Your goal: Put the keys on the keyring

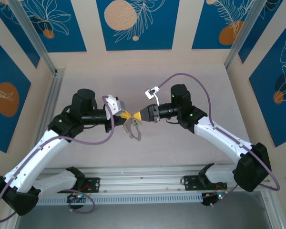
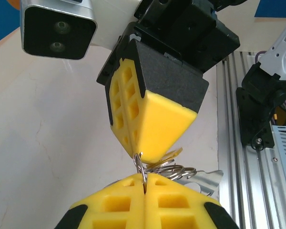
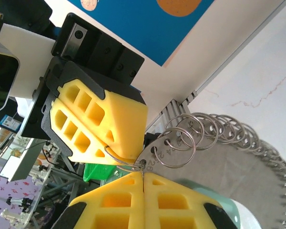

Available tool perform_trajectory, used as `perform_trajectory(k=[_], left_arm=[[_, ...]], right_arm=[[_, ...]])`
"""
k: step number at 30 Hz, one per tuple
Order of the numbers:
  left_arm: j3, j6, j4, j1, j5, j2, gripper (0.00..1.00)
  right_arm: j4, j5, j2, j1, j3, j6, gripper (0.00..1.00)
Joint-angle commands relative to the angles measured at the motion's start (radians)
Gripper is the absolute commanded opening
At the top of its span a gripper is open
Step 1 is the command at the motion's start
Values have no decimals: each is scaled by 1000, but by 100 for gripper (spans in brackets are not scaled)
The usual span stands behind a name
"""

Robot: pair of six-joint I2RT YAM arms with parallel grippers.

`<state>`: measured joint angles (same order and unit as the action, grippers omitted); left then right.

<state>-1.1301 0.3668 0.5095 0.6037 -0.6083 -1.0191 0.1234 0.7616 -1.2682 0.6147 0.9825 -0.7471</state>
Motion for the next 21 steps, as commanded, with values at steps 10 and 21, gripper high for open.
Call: perform_trajectory(k=[10,21], left_arm=[[3,-23,-86,19,-27,42,0],[4,-41,-105,21,-30,48,0]], right_arm=[[-44,-67,-5,0,24,-4,0],[-427,-278,116,63,94,285,42]])
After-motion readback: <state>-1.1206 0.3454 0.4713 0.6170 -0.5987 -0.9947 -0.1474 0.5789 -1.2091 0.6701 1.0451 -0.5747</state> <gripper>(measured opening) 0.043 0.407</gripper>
